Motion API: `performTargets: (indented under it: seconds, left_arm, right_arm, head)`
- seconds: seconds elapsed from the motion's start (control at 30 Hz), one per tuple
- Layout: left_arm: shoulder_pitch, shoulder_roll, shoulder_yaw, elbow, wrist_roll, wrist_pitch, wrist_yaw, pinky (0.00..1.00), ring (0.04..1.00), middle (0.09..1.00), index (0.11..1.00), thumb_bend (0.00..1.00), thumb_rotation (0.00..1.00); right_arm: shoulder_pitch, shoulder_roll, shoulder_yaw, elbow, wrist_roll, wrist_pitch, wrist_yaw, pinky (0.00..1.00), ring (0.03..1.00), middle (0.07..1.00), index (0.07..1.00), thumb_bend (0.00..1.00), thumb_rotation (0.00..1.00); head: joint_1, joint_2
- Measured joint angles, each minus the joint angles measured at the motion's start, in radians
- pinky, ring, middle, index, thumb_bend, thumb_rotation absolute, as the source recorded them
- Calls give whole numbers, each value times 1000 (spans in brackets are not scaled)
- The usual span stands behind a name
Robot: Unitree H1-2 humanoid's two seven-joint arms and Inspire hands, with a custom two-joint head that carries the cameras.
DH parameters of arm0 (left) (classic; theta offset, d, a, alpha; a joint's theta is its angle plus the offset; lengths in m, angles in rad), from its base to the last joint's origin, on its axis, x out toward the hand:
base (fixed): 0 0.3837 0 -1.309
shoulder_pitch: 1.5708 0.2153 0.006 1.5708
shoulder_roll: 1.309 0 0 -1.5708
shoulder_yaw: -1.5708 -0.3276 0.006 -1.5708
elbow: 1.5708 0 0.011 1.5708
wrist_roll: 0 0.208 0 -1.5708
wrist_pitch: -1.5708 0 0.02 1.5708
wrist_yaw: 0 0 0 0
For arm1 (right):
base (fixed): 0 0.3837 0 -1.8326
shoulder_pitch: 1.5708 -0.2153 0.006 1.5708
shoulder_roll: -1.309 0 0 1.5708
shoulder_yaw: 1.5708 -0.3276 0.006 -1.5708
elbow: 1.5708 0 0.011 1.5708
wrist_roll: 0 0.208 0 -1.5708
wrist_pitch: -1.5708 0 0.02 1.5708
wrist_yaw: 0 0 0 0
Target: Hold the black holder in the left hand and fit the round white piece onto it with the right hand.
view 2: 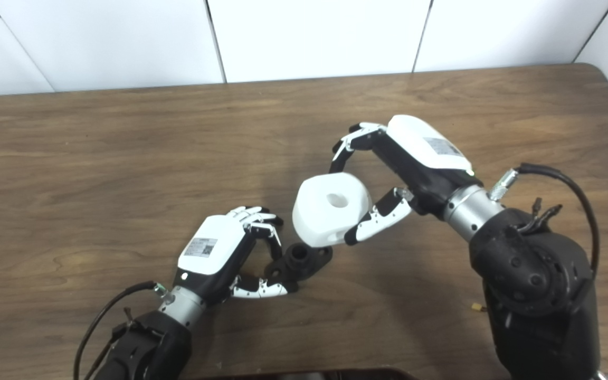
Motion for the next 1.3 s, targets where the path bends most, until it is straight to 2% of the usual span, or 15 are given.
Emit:
performTargets:
  seconds: [0.5,0.73,1.3]
  left_arm:
    - [-4,-12,-2,-10,25,13,-27,877,859,793,487,521,52]
    - [-6,-20,-3,-10,35,21,-33,878,856,790,487,522,52]
    - [-13,-29,-9,-19,56,44,-61,877,859,788,488,522,54]
  right_arm:
    - [2,-3,72,39,-4,-8,-26,782,898,765,483,522,132]
    - [23,-12,82,71,6,-46,-63,784,888,759,483,522,130]
    - [41,-25,115,78,15,-49,-91,778,884,756,483,522,130]
  head:
    - [15,2]
    - [26,3]
    - [21,11]
